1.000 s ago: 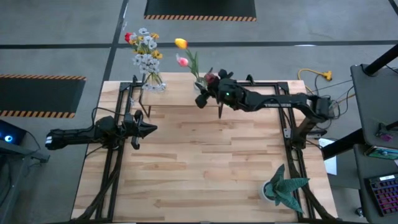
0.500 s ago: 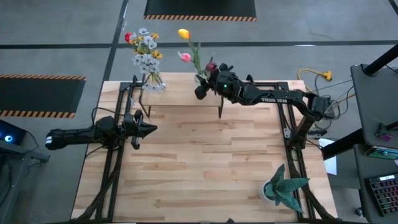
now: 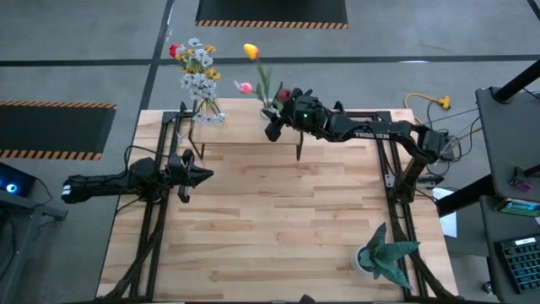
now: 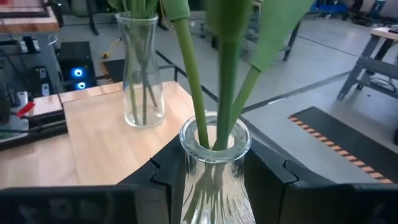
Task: Pick and place flowers into a vace then onto a shelf
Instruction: Put the transparent vase on the shelf, then return to Home Position
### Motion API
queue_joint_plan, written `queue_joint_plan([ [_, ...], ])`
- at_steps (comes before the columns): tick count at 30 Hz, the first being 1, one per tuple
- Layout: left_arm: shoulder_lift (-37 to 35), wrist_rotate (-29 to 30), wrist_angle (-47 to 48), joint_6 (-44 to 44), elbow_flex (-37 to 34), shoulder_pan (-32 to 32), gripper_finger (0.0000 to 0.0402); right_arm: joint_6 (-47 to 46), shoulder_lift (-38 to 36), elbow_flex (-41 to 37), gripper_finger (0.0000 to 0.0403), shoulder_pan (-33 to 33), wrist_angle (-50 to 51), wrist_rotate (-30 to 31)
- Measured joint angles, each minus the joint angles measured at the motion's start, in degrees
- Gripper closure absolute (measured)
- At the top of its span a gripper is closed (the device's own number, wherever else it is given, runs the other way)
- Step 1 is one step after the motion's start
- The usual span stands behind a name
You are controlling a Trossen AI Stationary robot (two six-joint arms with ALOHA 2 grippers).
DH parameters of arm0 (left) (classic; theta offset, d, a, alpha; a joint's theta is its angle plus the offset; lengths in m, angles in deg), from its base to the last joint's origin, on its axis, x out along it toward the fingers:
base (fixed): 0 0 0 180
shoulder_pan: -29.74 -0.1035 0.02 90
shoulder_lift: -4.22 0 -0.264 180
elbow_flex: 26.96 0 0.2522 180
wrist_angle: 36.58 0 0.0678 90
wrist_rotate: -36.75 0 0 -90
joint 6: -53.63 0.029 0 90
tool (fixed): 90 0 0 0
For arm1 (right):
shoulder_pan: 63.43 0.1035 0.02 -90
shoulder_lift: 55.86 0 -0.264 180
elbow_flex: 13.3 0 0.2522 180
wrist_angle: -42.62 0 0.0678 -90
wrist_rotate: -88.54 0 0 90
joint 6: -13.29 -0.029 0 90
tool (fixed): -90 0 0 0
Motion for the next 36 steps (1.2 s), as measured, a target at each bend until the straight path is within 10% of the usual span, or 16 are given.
queue_joint_plan([
  [10,0.00,0.01,0.00,0.00,0.00,0.00,0.0401,-0.20,0.00,-0.07,0.0275,-0.61,1.05,-2.20],
  [36,0.00,0.01,0.01,0.00,0.00,0.00,0.0401,-1.26,-5.08,-0.09,0.0083,-0.16,12.12,-4.54],
])
